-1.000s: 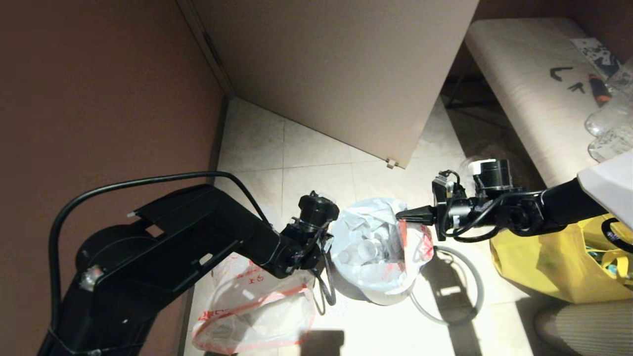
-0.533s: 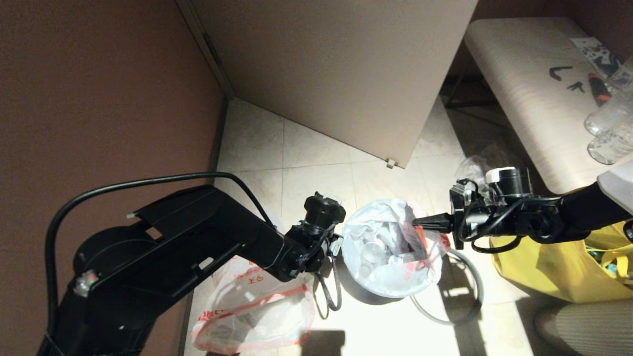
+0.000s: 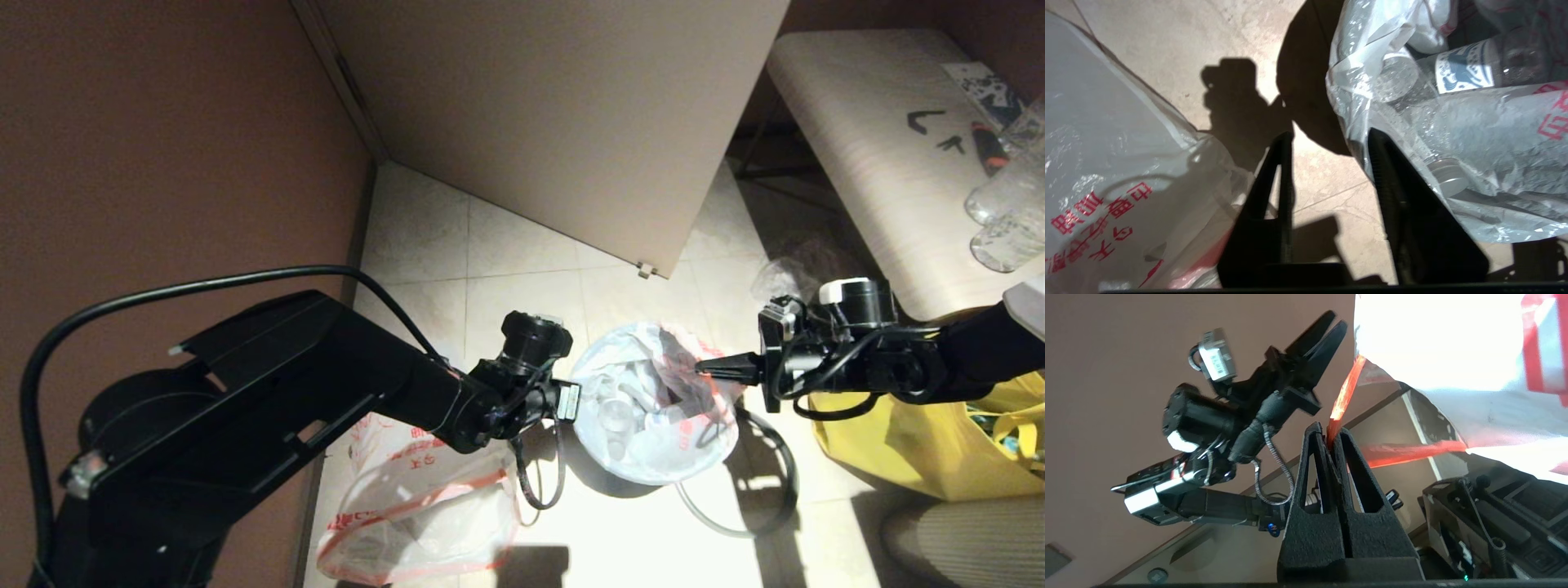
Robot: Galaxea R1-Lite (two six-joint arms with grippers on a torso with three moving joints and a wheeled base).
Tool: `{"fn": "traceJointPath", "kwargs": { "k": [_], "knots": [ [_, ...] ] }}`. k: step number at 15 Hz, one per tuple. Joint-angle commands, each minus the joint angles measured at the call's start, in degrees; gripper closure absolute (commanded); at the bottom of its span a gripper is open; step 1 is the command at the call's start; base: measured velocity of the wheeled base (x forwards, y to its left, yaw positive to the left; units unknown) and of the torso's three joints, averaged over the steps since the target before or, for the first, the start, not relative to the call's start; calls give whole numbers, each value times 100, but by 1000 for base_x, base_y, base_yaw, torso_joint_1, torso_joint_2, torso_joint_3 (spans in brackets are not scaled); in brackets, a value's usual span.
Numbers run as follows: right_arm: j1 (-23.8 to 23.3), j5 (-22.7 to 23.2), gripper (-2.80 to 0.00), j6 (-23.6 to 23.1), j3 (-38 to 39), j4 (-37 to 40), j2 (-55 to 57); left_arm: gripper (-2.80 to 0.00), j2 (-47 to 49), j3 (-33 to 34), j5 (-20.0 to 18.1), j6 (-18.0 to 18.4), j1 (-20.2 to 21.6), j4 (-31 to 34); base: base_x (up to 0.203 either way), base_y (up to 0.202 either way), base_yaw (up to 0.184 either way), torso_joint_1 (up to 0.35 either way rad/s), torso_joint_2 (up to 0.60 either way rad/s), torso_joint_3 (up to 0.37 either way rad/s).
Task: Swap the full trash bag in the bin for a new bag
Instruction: Place the trash bag on the floor
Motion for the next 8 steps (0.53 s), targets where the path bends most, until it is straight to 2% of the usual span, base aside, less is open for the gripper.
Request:
{"fn": "traceJointPath", "kwargs": {
  "k": [1, 4, 8],
  "knots": [
    [-4, 34, 0, 14, 6, -27, 11, -280, 11, -135, -6, -16, -3, -5, 0, 0, 0, 0, 0, 0],
    [-135, 25, 0, -79, 13, -13, 19, -280, 421, -460, -197, -3, -68, 15, 0, 0, 0, 0, 0, 0],
    [-267, 25, 0, -161, 15, 4, 51, -280, 1250, -1337, -302, 19, -213, 177, 0, 0, 0, 0, 0, 0]
  ]
}}
